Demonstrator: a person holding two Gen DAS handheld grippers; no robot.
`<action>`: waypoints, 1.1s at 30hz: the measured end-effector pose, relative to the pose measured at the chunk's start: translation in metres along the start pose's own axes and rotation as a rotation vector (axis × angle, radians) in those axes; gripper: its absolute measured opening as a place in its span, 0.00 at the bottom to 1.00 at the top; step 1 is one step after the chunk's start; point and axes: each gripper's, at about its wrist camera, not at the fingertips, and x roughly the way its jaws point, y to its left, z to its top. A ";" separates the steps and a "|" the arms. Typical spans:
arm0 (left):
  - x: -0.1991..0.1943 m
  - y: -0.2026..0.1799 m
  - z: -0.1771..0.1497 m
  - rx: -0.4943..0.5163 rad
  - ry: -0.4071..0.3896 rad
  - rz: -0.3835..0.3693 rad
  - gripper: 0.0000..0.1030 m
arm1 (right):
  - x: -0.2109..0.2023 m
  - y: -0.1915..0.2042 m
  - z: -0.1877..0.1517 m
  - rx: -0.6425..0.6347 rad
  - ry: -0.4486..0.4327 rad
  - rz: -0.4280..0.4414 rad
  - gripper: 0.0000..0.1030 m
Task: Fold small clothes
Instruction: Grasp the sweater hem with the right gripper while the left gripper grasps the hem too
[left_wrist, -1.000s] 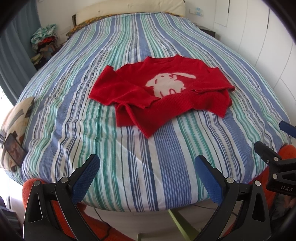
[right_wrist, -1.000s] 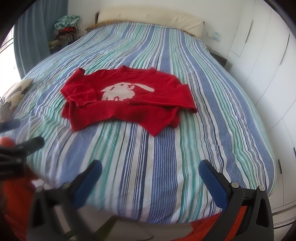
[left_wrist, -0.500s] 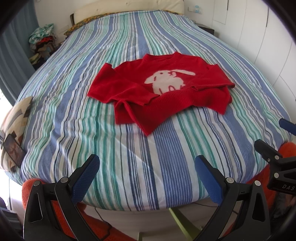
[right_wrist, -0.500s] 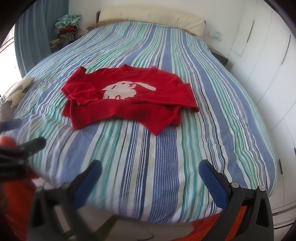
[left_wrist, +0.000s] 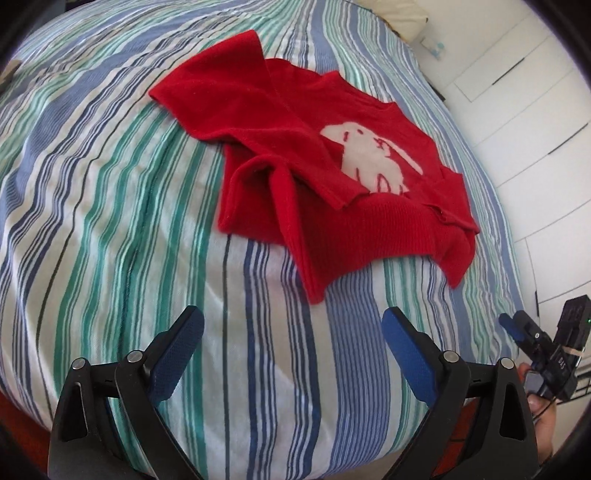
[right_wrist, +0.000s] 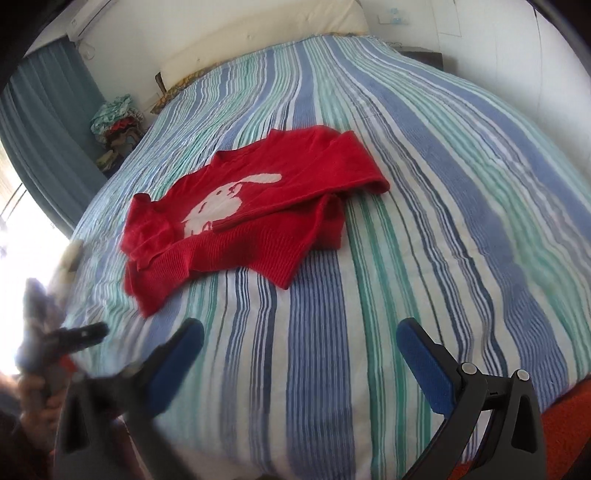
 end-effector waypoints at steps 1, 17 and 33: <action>0.011 -0.003 0.009 -0.006 0.005 -0.016 0.79 | 0.013 -0.006 0.004 0.027 0.006 0.053 0.98; -0.035 0.003 -0.004 0.112 0.132 -0.120 0.03 | 0.054 -0.008 0.030 0.096 0.144 0.384 0.07; -0.007 0.015 -0.062 0.122 0.296 0.019 0.27 | 0.057 -0.014 -0.048 0.138 0.456 0.253 0.50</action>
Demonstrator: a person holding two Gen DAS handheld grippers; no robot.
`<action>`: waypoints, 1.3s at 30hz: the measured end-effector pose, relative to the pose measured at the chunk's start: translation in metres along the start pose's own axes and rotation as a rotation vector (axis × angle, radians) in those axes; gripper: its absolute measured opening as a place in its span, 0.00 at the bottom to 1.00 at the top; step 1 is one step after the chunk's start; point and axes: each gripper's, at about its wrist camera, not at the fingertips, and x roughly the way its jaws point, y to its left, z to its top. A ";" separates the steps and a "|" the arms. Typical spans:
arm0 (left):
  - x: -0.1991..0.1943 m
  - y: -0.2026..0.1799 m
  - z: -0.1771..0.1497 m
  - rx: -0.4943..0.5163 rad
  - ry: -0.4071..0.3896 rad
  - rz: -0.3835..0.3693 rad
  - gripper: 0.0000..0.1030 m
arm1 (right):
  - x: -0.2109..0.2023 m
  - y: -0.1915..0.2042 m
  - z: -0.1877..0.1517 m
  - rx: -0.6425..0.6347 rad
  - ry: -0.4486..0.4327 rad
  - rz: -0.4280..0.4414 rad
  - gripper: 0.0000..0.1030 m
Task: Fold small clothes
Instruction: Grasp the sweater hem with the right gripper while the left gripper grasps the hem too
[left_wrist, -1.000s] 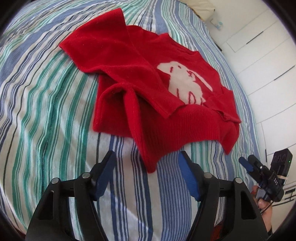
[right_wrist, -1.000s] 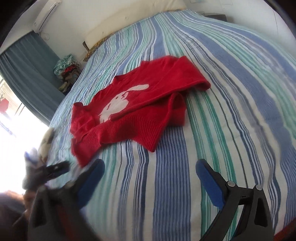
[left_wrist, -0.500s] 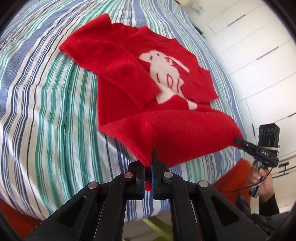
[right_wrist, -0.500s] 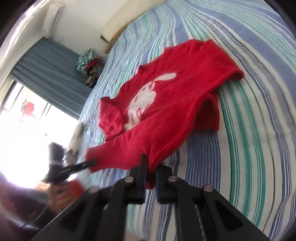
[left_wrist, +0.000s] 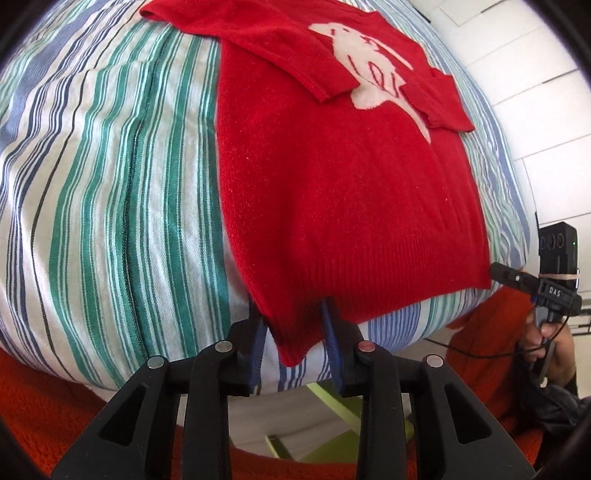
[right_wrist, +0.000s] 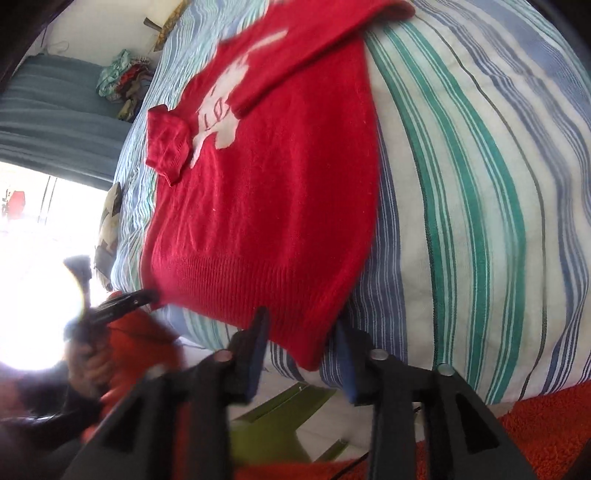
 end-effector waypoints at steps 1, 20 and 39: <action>0.005 -0.002 0.000 0.000 0.001 0.007 0.25 | 0.000 0.000 0.002 0.001 -0.009 0.018 0.50; 0.027 -0.010 -0.008 0.055 0.018 0.304 0.02 | 0.013 -0.017 0.001 -0.099 0.087 -0.356 0.03; 0.056 -0.050 -0.013 0.101 -0.008 0.376 0.04 | 0.012 -0.025 0.000 -0.082 0.068 -0.342 0.02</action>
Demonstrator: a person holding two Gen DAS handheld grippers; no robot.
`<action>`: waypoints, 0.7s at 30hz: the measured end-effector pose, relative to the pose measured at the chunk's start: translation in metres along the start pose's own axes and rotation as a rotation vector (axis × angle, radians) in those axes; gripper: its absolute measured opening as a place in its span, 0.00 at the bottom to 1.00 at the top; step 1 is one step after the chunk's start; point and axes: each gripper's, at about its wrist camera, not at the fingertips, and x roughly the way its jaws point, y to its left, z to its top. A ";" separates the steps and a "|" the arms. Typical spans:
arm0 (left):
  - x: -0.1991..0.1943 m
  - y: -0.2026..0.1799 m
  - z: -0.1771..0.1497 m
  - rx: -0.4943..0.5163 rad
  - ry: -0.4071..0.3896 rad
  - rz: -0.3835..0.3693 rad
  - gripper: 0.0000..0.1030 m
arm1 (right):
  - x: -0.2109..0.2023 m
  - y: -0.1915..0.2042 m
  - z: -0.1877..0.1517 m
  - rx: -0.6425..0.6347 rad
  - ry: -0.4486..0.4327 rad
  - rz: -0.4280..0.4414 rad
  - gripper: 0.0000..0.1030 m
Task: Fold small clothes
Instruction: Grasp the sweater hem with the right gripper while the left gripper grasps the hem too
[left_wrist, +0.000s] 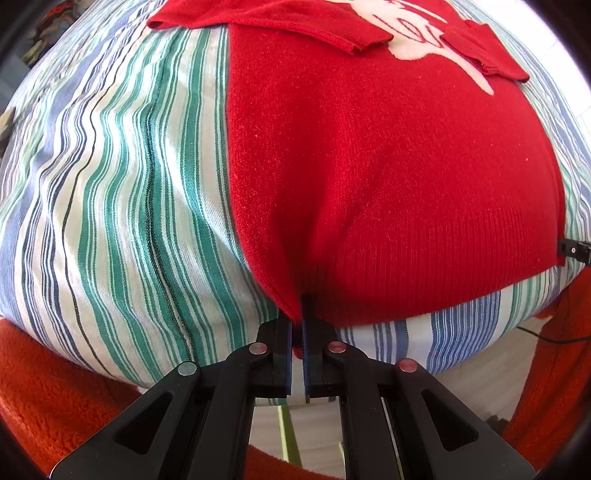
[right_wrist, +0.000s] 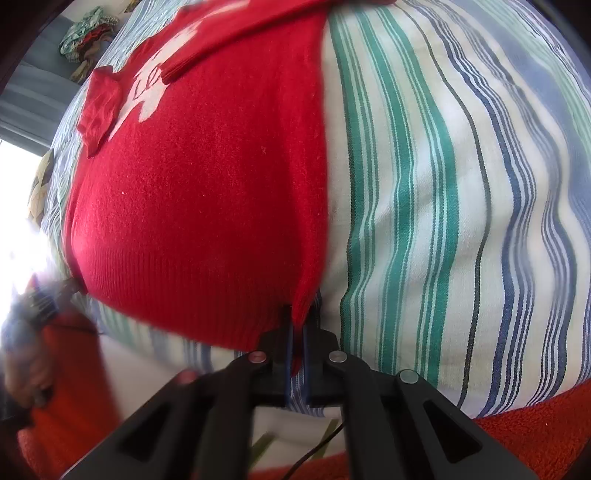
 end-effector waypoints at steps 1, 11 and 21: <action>0.001 -0.002 0.000 0.000 -0.001 0.000 0.04 | 0.000 0.000 0.001 -0.001 0.000 -0.001 0.02; -0.001 0.000 -0.001 0.006 -0.003 0.008 0.04 | -0.002 -0.004 0.000 0.010 -0.007 0.009 0.02; -0.020 -0.009 -0.004 0.016 0.021 0.047 0.06 | -0.013 -0.018 -0.001 0.084 -0.019 0.064 0.07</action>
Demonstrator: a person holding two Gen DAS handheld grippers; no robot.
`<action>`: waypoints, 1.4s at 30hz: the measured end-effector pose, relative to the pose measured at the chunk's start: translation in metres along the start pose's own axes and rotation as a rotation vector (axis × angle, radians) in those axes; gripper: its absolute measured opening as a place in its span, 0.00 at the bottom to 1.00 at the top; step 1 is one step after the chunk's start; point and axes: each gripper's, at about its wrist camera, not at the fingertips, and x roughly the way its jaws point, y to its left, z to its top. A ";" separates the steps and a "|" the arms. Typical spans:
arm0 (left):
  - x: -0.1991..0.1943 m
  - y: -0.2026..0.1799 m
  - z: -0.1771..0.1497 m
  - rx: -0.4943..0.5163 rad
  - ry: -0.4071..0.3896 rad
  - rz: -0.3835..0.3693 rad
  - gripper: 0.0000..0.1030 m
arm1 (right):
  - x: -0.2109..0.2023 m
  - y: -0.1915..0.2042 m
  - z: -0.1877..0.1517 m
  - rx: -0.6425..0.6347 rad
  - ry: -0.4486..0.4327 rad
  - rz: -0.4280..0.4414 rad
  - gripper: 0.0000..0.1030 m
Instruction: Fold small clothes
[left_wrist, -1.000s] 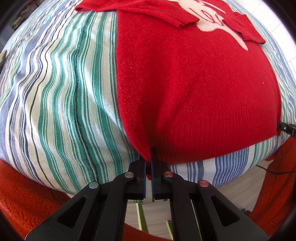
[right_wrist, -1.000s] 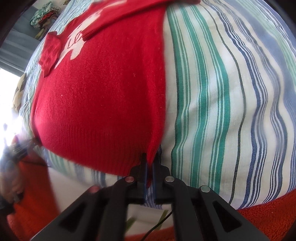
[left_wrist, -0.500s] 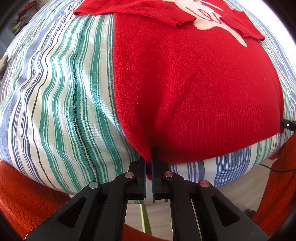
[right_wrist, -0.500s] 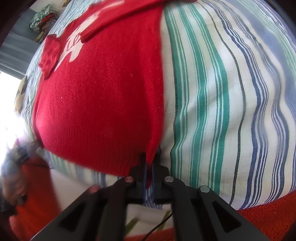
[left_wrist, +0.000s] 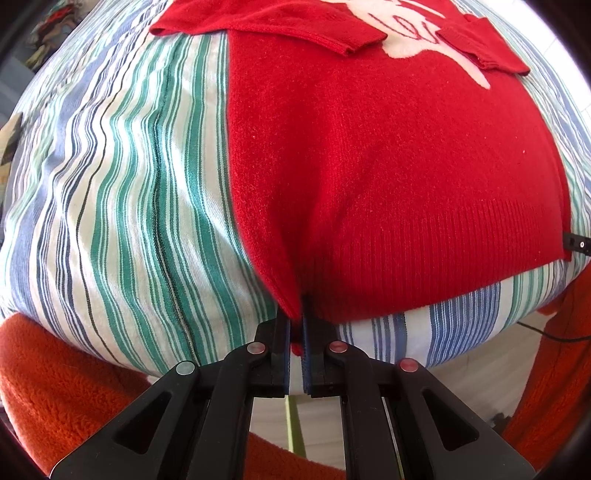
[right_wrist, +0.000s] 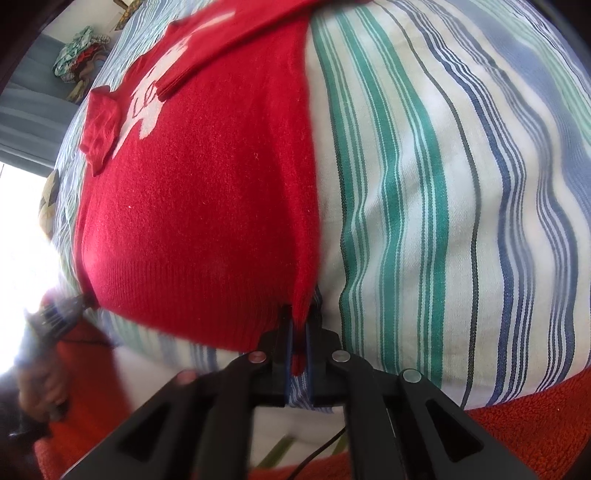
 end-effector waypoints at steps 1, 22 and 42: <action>-0.003 -0.002 0.000 0.002 0.005 0.003 0.07 | -0.002 -0.002 -0.001 0.012 -0.003 0.010 0.08; -0.109 0.027 -0.015 -0.081 -0.139 0.095 0.70 | -0.077 -0.018 -0.036 0.001 -0.099 -0.225 0.37; -0.074 0.043 0.002 -0.072 -0.223 0.059 0.79 | -0.071 0.062 -0.007 -0.297 -0.063 -0.179 0.37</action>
